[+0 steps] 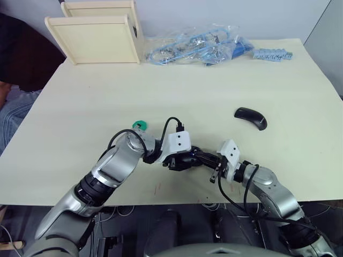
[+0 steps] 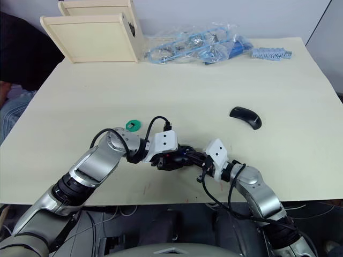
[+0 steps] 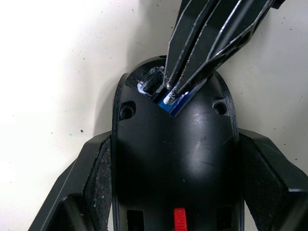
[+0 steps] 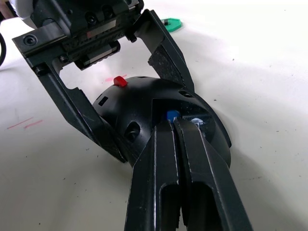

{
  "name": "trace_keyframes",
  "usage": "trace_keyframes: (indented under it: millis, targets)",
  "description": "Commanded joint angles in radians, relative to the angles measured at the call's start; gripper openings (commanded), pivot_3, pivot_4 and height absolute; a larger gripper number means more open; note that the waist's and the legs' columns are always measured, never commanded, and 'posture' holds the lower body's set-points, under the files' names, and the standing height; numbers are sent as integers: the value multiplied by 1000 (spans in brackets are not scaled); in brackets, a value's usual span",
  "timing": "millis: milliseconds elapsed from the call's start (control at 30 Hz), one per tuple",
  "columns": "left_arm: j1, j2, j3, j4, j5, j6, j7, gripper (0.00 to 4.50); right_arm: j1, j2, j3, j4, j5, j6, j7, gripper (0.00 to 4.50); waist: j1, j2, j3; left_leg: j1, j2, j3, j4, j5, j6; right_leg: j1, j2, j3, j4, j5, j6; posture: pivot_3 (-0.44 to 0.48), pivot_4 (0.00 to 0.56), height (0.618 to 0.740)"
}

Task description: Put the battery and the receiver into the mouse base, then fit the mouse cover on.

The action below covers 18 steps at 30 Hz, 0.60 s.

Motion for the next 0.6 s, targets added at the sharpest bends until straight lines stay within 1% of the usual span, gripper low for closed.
trace_keyframes:
  millis: [33,133,200,300,367,433,467,600]
  targets:
    - [16,-1,-24,-25,-4,6,-2,2991,27,-39,44,126,-62,108,9,47,-1,0,-6,1,0,0,0,0,0,1,0,0,0,0,0,0,150,740]
    - [17,-1,-23,-26,-5,10,-1,2991,22,-19,-24,77,19,85,38,47,0,-1,-8,1,0,0,-1,0,0,1,0,0,-1,0,0,0,150,740]
    - [20,0,-22,-22,-6,6,0,2991,24,-47,-69,20,62,56,88,47,1,-1,-8,1,0,0,-1,0,0,1,0,0,-1,0,0,0,150,740]
    - [24,2,-23,-17,-5,1,0,2991,28,-74,-165,-51,139,54,115,47,2,0,-7,-1,0,0,-1,0,0,1,0,0,-1,0,0,0,150,740]
    - [25,1,-23,-13,-9,-3,-4,2991,36,-82,-217,-66,197,4,180,47,2,0,-7,-1,0,0,-1,0,0,0,0,0,-1,0,0,0,150,740]
    - [24,0,-22,-11,-10,-7,-4,2991,47,-96,-251,-73,233,-3,224,47,2,1,-6,-1,0,0,-1,0,0,0,0,0,-1,0,0,0,150,740]
    - [24,-1,-22,-8,-9,-10,-3,2991,54,-121,-264,-73,225,-20,248,47,2,1,-6,-1,0,0,-1,0,0,0,0,0,-1,0,0,0,150,740]
    - [20,-6,-18,6,-10,-24,-2,2991,91,-279,-380,-44,273,-55,426,47,8,2,-5,-2,-1,0,0,0,0,0,-1,0,-2,0,0,0,150,740]
